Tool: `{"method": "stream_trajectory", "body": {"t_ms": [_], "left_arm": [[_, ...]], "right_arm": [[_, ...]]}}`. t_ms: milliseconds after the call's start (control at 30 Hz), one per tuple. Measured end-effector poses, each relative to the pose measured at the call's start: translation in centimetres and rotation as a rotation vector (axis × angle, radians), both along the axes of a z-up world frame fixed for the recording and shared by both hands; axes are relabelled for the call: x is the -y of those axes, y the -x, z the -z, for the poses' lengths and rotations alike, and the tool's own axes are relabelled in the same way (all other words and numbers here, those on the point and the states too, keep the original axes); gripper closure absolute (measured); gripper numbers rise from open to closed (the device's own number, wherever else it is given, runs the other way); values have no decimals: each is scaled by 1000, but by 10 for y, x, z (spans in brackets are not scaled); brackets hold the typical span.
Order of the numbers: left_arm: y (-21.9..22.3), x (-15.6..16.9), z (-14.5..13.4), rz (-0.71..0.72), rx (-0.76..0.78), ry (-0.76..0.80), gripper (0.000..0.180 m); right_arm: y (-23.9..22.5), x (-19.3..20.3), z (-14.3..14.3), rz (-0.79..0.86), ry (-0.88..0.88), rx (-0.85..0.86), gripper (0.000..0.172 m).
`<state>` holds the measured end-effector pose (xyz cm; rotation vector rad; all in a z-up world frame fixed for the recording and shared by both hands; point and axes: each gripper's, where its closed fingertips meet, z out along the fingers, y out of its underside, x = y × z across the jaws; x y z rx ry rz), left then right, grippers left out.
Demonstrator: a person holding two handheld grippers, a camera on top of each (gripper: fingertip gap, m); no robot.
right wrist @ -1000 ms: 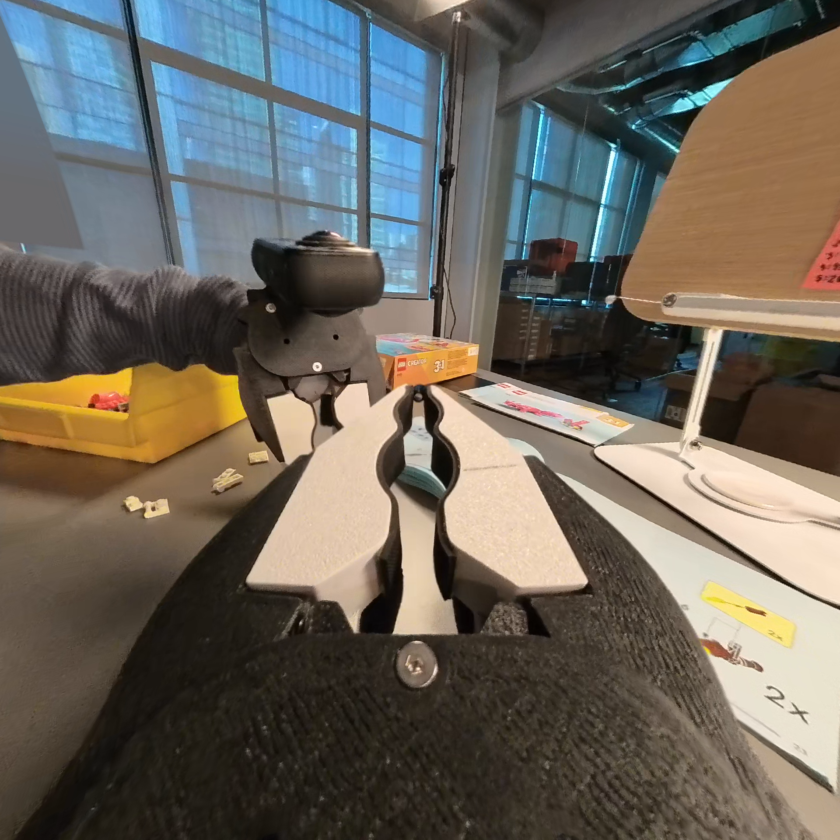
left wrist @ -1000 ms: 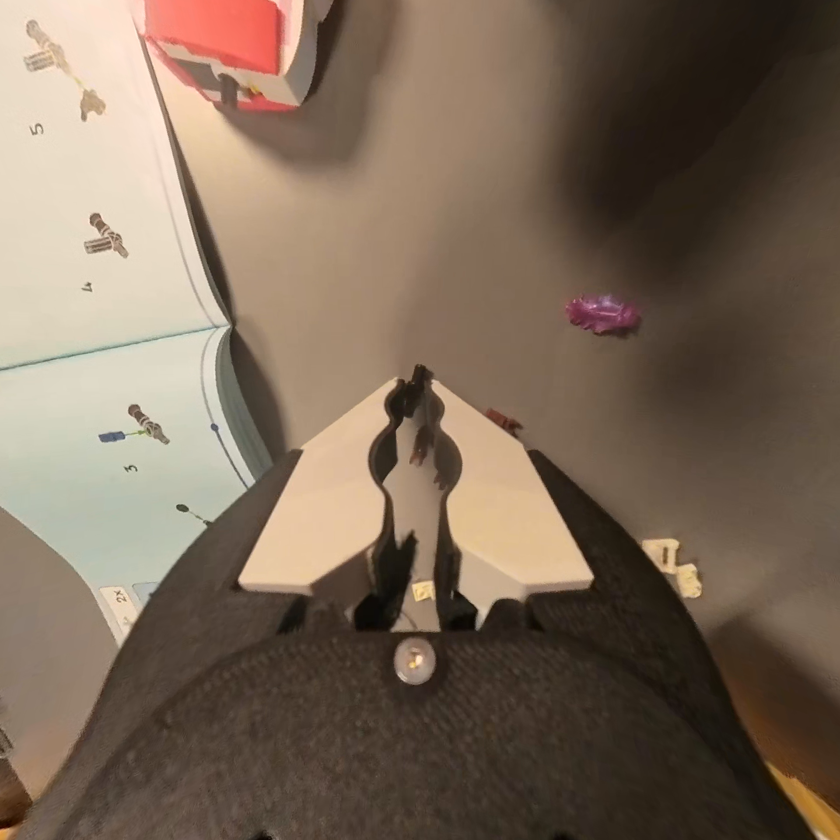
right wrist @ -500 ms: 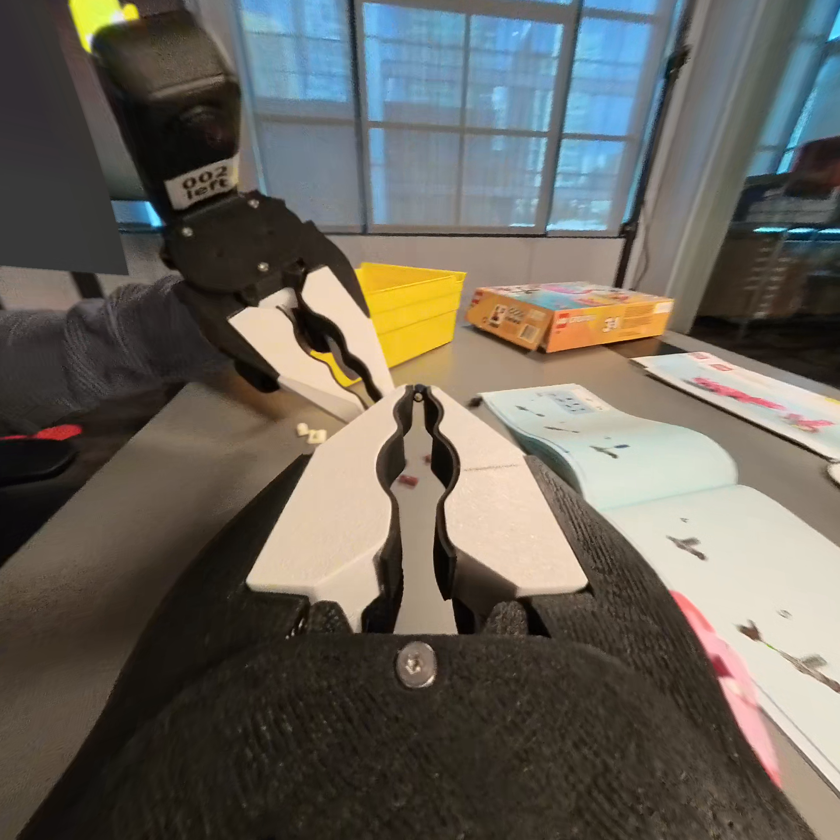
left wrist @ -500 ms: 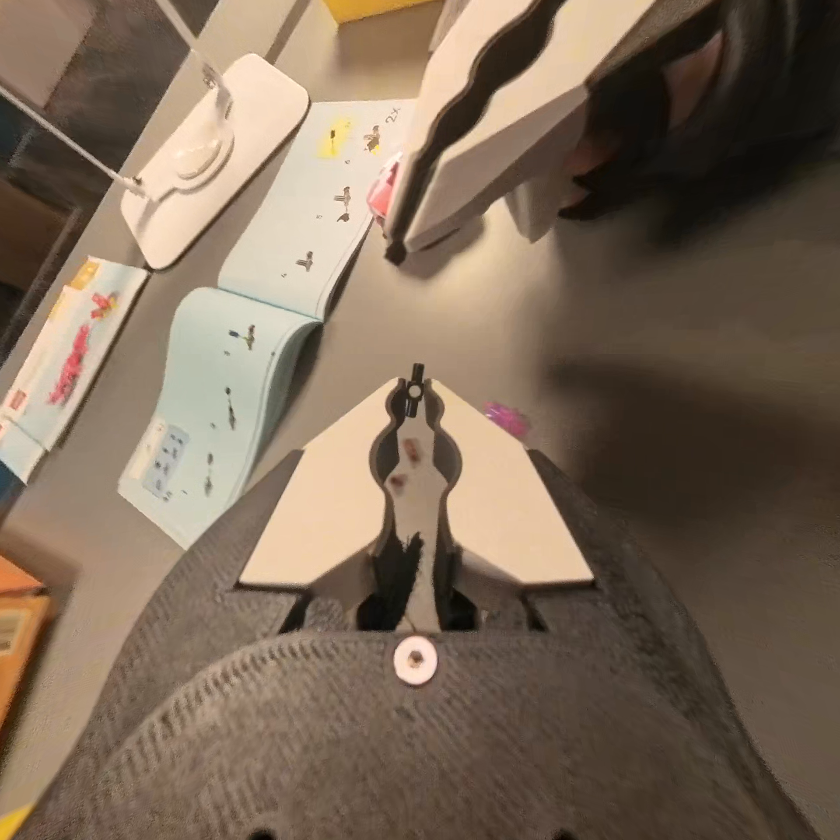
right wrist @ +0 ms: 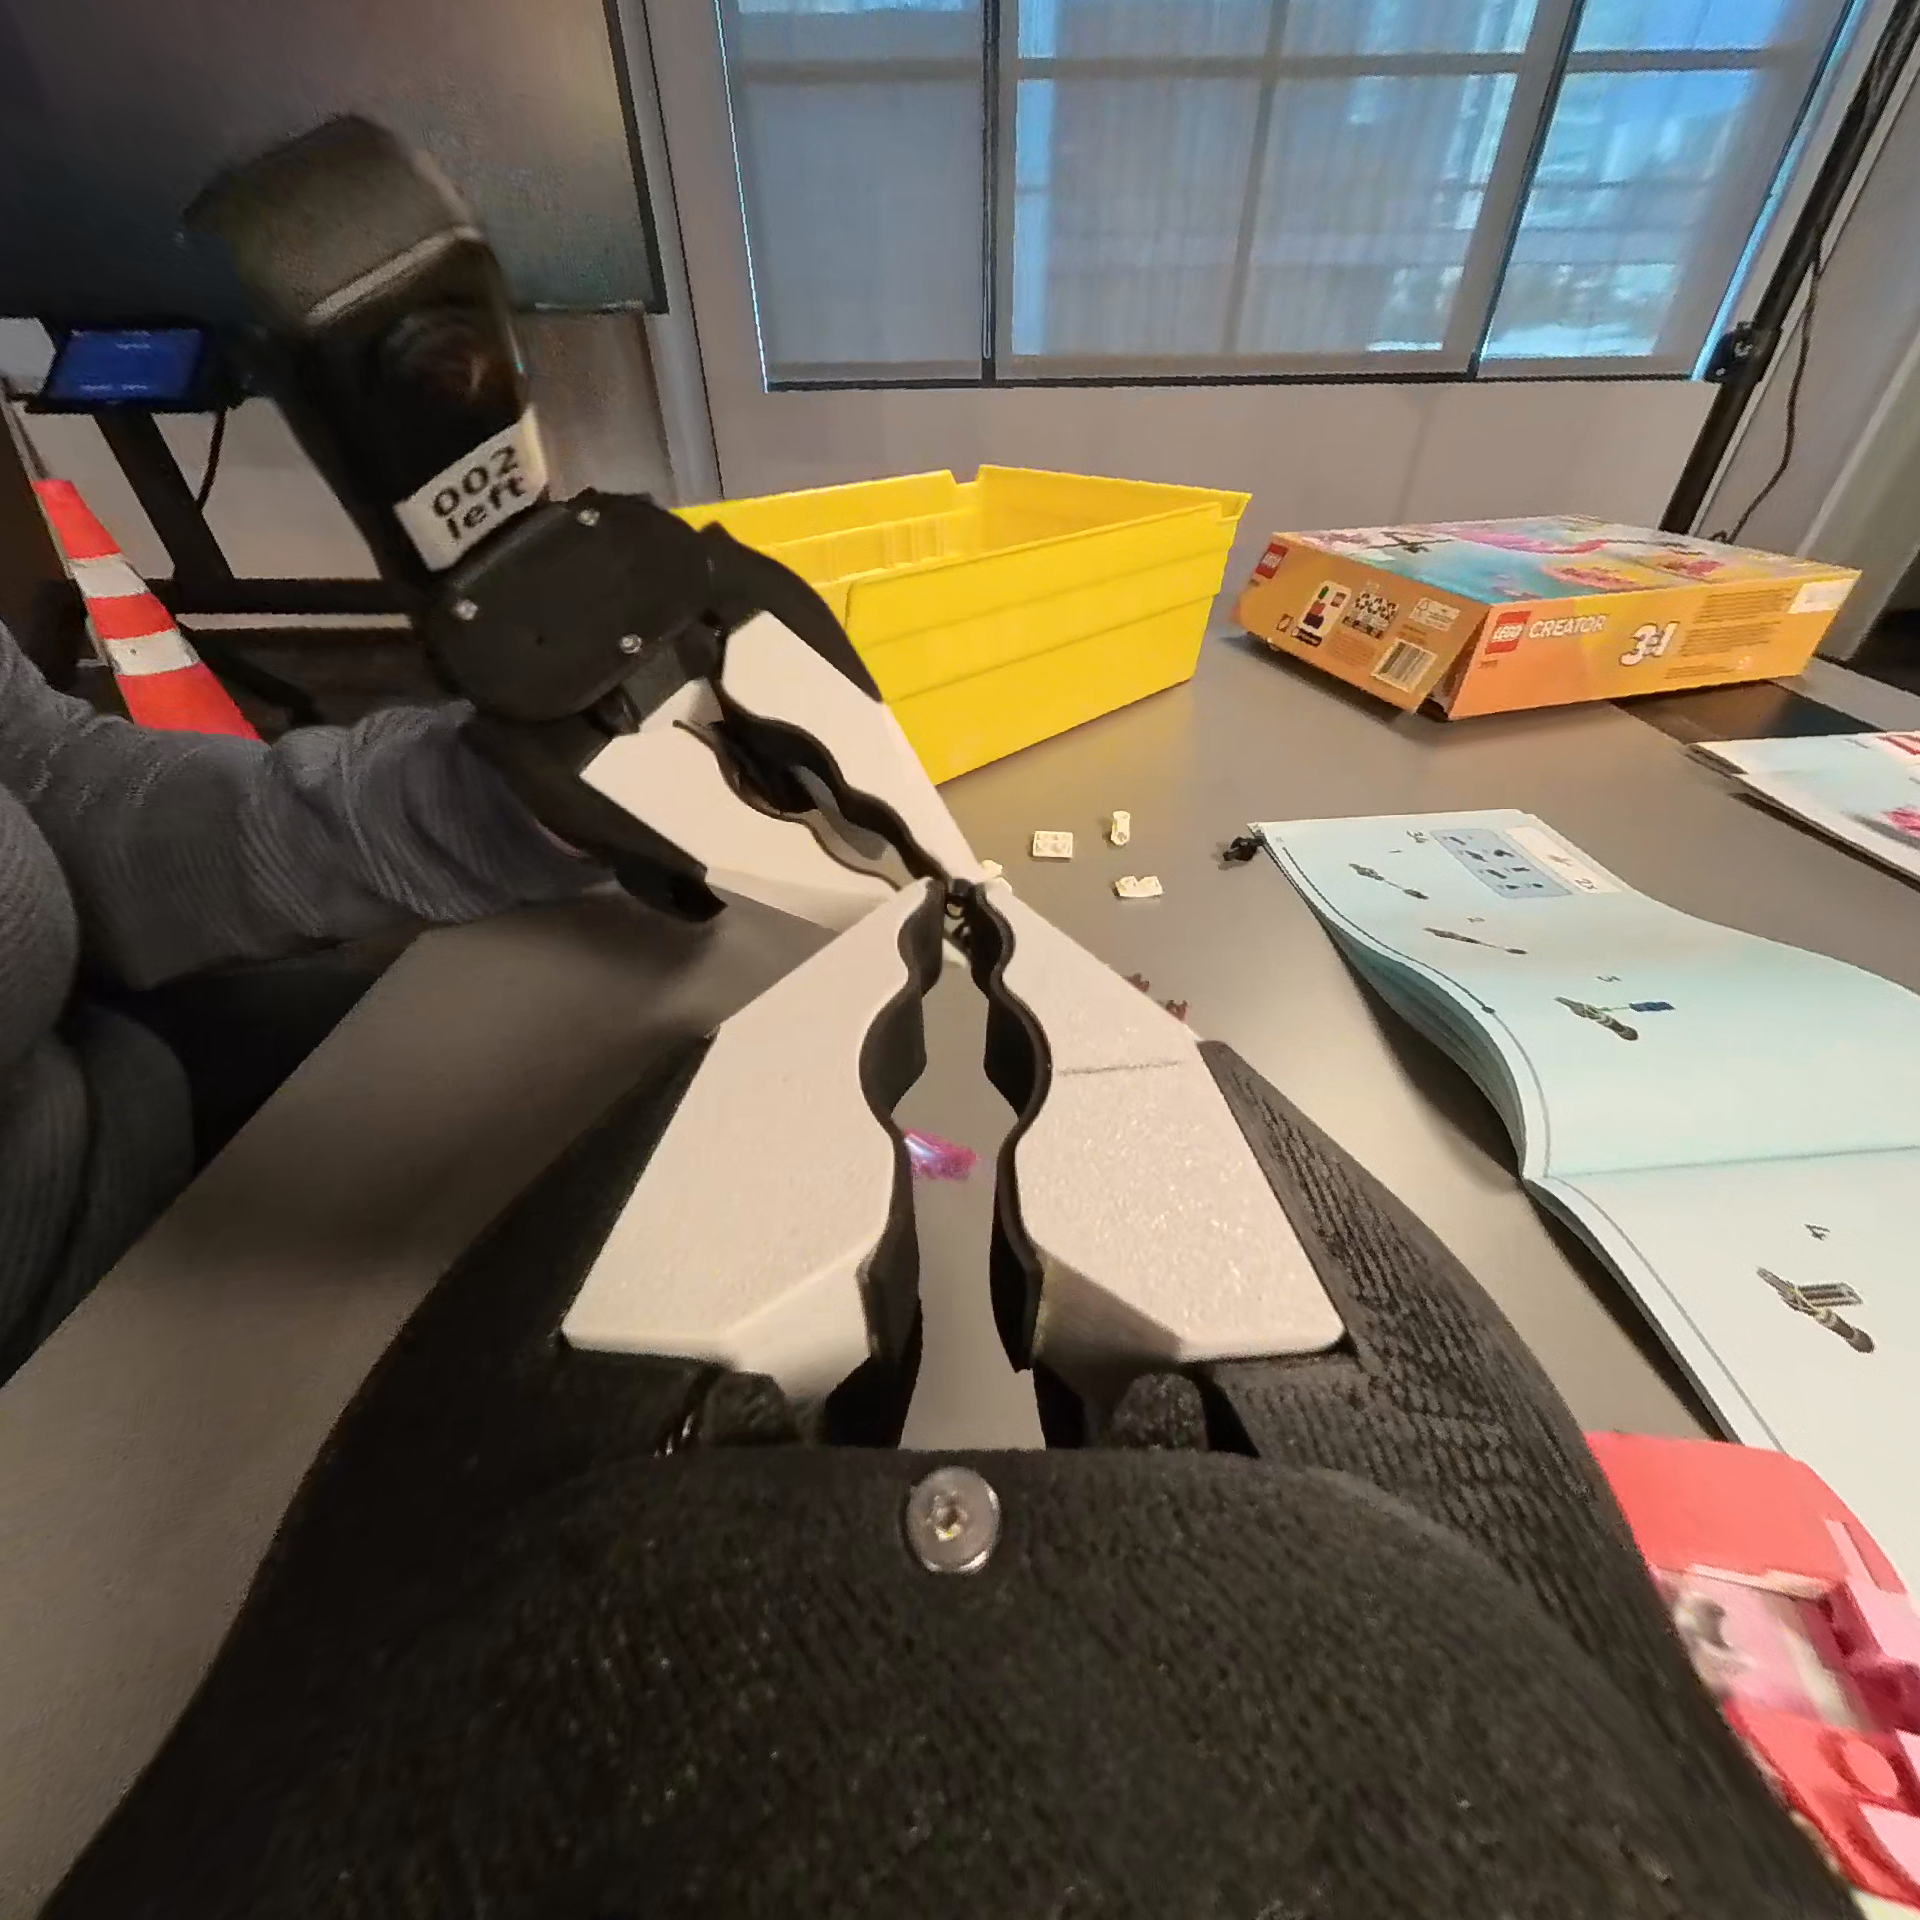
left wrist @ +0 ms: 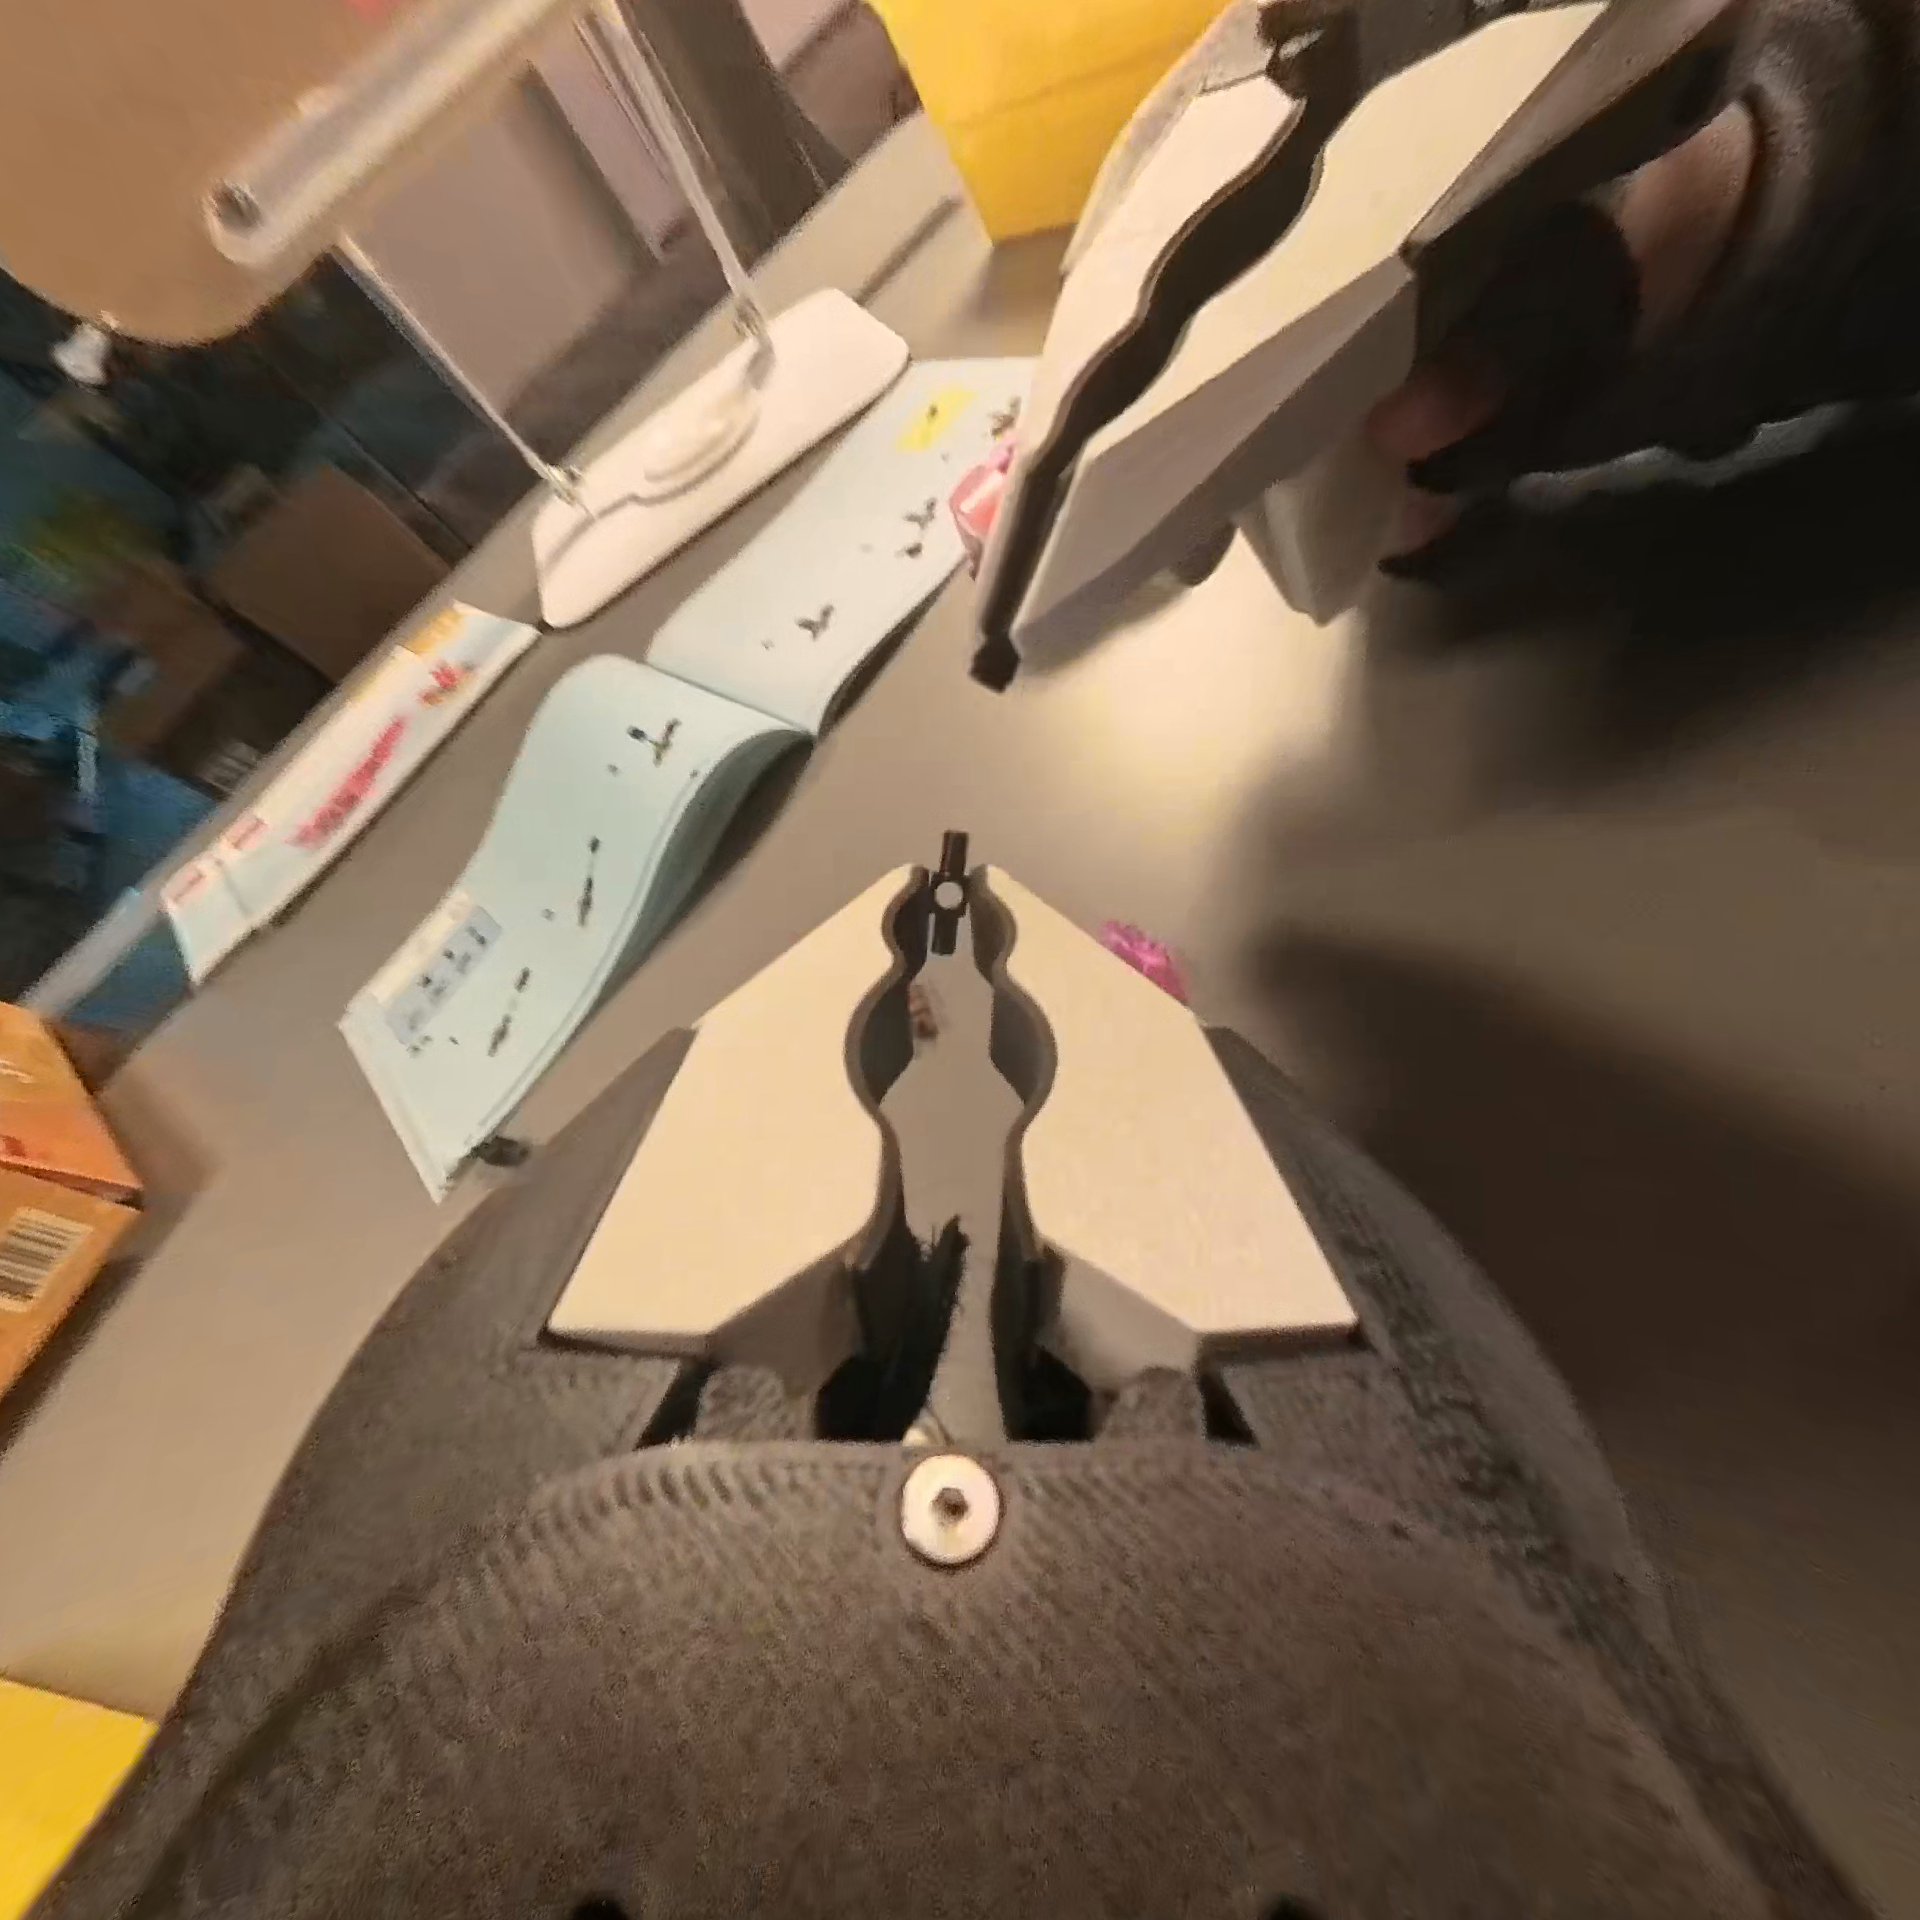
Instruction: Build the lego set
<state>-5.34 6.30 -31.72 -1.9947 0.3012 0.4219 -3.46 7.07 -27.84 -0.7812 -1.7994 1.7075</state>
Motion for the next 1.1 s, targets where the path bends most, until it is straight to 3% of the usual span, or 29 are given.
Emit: {"method": "stream_trajectory", "body": {"t_ms": [700,1100], "left_arm": [[-17,2,-21,80,-196,-173,174],[-17,3,-16,90,-207,-150,174]], "right_arm": [[1,7,11,-33,-12,91,169],[-4,11,8,-80,38,107,169]]}}
